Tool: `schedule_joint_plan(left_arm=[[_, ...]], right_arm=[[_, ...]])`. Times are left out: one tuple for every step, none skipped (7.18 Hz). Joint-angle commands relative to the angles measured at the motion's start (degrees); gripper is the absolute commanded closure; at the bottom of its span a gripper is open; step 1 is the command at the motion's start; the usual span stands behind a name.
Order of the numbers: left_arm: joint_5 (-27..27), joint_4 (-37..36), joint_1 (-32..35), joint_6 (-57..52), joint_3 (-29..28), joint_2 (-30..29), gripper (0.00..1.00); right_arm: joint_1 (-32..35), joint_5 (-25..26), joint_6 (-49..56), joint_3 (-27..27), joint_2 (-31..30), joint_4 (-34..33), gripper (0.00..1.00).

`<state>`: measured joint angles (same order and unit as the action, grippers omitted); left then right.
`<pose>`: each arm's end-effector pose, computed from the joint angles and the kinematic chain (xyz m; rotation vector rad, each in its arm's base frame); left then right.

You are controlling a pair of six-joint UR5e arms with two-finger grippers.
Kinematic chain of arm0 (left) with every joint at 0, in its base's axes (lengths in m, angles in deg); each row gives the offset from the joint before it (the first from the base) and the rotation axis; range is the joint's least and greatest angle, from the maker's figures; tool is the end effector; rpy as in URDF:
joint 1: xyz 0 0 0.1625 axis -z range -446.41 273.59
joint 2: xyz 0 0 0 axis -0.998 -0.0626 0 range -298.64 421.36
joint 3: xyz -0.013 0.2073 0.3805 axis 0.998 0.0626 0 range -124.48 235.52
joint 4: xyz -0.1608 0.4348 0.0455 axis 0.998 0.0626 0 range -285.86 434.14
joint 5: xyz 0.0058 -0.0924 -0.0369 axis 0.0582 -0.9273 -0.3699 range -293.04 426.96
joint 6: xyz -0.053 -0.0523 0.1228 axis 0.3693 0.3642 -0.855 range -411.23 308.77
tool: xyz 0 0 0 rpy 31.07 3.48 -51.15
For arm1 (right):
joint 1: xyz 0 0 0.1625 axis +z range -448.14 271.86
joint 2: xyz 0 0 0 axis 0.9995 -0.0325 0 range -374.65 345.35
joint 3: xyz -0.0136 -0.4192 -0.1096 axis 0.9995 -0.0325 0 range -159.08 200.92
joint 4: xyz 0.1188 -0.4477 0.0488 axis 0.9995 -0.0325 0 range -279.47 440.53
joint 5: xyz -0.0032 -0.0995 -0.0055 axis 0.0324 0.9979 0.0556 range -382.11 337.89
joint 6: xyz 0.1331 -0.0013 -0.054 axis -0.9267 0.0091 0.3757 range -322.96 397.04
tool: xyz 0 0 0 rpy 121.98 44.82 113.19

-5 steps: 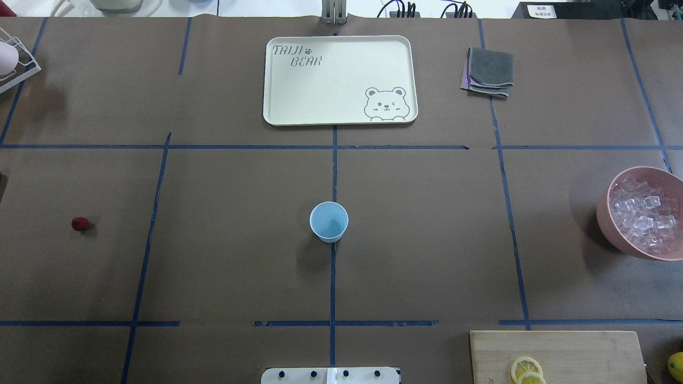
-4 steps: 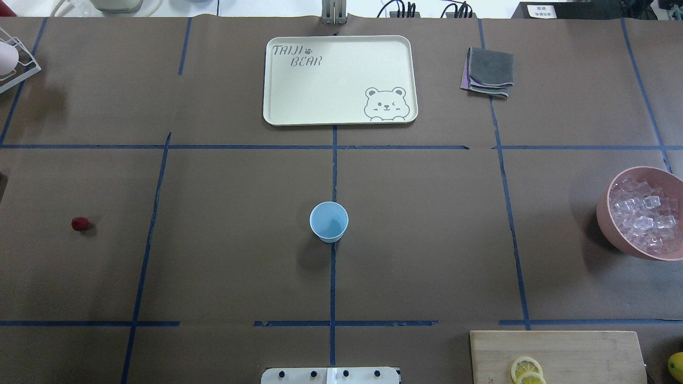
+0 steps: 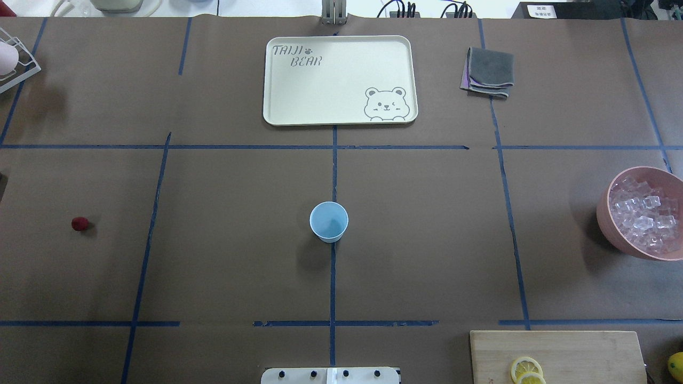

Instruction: Mash ice and strawberries in cup

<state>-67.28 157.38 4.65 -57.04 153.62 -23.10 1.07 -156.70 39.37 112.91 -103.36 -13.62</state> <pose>-0.0422 -0.4953 0.6838 -0.0231 0.7746 0.0504 0.0249 -0.5538 0.6743 -0.0042 -0.7786 -0.0456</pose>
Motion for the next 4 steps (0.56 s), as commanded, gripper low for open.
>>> schedule_joint_plan(left_arm=[[0.0,0.0,-0.1,-0.2,0.0,0.2,0.00],[-0.3,-0.2,-0.1,-0.4,0.1,0.2,0.00],[-0.4,-0.3,-0.1,-0.4,0.1,0.2,0.00],[-0.5,-0.2,-0.1,-0.5,0.2,0.3,0.00]], right_arm=[[0.0,-1.1,0.0,-0.3,-0.1,-0.1,0.00],[0.0,-2.8,0.0,-0.1,-0.4,0.0,0.00],[0.0,-3.0,0.0,0.2,0.0,0.1,0.00],[-0.1,-3.2,0.0,1.7,-0.3,0.0,0.00]])
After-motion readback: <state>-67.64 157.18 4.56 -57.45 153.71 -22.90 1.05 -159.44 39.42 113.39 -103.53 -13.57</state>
